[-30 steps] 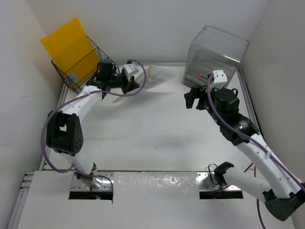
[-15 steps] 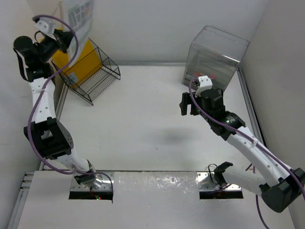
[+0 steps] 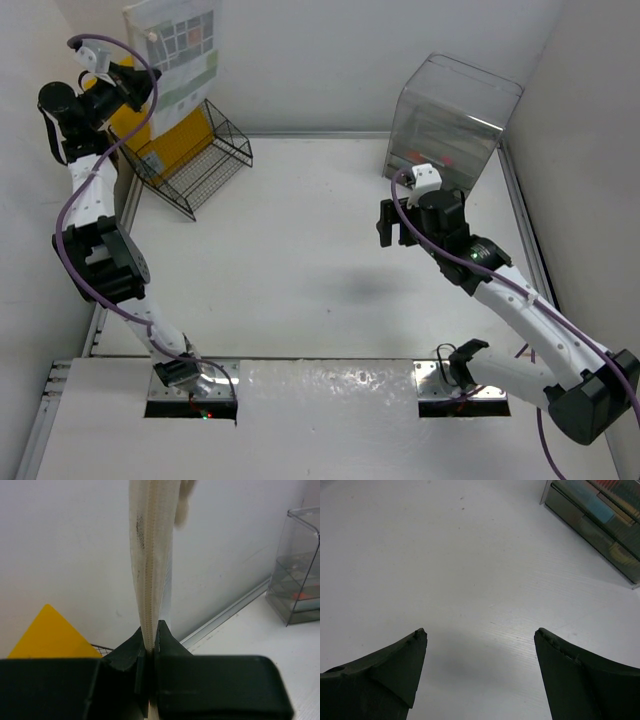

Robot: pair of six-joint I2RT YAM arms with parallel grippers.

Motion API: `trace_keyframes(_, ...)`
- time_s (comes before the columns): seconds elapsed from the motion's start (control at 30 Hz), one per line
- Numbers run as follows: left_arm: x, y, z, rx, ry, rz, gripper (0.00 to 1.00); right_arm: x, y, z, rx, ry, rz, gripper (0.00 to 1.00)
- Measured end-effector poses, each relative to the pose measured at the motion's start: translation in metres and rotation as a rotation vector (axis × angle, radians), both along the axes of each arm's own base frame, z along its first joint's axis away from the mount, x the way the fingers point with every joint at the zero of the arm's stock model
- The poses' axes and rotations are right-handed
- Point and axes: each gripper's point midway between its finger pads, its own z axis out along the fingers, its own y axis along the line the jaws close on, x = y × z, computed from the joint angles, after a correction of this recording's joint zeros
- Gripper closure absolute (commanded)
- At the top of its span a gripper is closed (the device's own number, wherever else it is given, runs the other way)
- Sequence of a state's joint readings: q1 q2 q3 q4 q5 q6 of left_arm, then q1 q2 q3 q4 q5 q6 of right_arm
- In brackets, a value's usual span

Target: Organize the desk

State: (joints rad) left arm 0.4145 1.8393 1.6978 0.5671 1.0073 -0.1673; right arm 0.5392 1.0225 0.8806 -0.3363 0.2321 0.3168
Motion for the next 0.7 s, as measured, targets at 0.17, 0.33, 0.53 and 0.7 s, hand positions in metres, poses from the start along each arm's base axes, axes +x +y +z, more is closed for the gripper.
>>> trace_keyframes(0.17, 0.004, 0.001, 0.003, -0.054, -0.024, -0.021, 1.00, -0.001, 0.000, -0.004, -0.004, 0.007, 0.001, 0.14)
trace_keyframes(0.33, 0.018, 0.008, -0.021, -0.150, 0.017, -0.052, 1.00, 0.000, 0.000, -0.003, -0.004, 0.003, 0.002, 0.14)
trace_keyframes(0.53, 0.021, 0.026, -0.066, -0.242, 0.115, -0.033, 1.00, 0.000, 0.000, -0.002, -0.001, -0.003, 0.002, 0.14)
trace_keyframes(0.7, 0.015, 0.047, -0.075, -0.247, 0.114, 0.004, 1.00, 0.001, 0.002, -0.001, 0.003, -0.005, 0.007, 0.14)
